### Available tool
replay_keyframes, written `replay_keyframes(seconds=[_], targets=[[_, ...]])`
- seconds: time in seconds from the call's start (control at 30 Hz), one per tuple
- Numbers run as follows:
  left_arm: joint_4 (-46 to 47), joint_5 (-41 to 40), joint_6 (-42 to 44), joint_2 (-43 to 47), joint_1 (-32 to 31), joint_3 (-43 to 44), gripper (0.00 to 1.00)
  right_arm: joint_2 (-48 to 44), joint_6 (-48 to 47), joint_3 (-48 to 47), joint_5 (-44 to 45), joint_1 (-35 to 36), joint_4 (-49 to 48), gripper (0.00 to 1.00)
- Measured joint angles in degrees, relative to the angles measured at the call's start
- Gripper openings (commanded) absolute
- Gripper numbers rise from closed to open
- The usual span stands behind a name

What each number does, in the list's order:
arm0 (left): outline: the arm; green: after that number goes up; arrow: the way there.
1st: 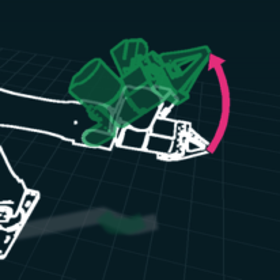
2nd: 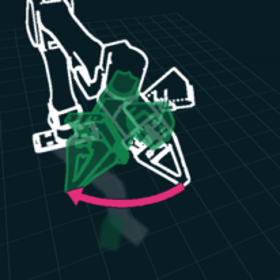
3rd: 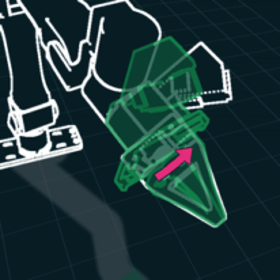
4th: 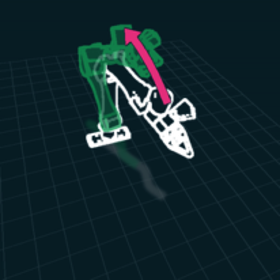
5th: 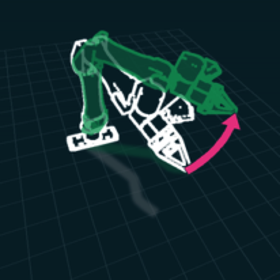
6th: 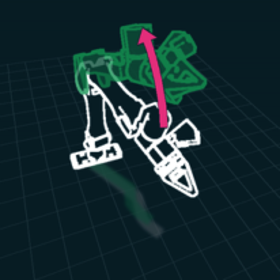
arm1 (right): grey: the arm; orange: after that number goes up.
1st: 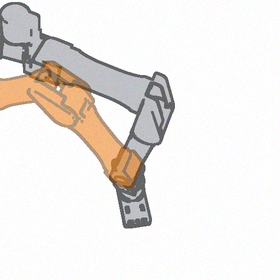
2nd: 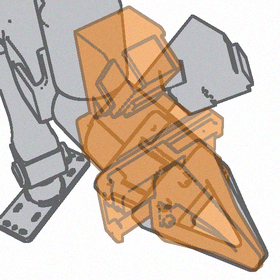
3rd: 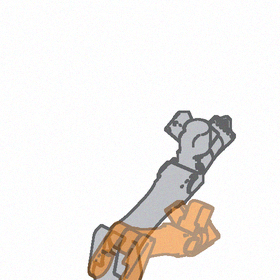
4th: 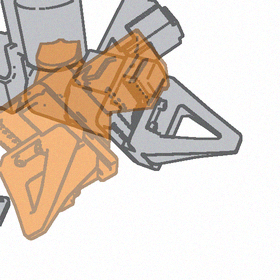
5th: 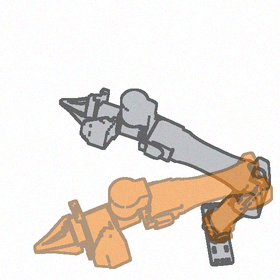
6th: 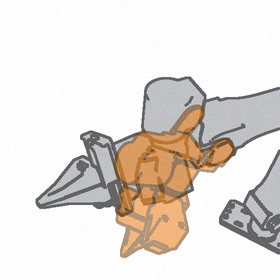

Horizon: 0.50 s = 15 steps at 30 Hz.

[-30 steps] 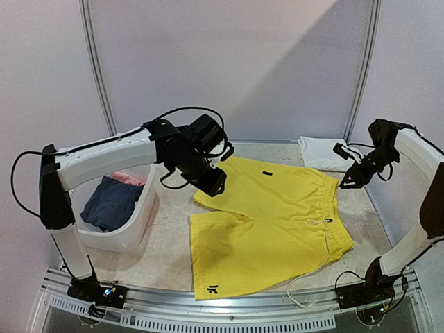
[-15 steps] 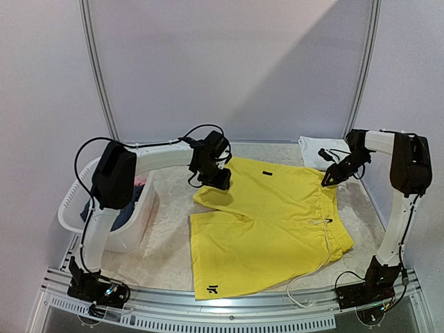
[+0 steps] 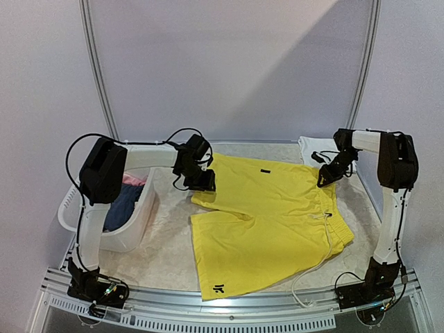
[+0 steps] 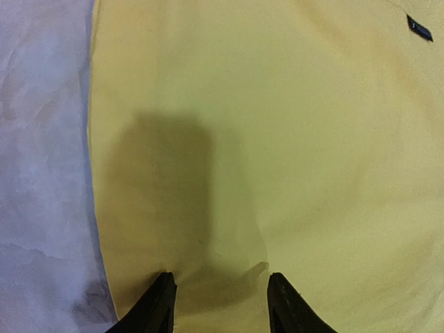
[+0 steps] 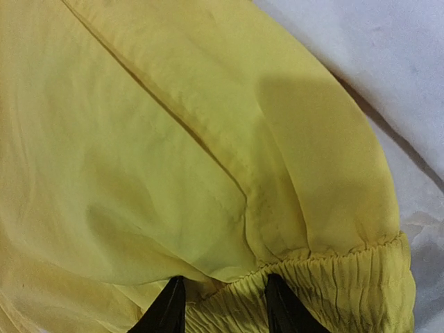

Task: Fold and stack the mixed laundry pile
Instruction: Smooth out the flattened shorts at the center of the board.

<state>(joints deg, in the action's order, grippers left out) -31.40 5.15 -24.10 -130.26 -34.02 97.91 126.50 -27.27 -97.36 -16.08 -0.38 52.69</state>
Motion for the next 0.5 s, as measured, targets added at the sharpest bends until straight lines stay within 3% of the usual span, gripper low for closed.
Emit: replay_keyframes(seconds=[0.33, 0.5], targets=[[-2.99, -0.26, 0.35, 0.46, 4.81, 1.01, 0.47, 2.38, 3.56, -5.29, 2.49, 4.76, 1.60, 0.41], [-6.97, -0.17, 1.84, 0.04, 6.27, 8.52, 0.47, 2.19, 5.18, -5.64, 2.16, 4.72, 2.99, 0.43]])
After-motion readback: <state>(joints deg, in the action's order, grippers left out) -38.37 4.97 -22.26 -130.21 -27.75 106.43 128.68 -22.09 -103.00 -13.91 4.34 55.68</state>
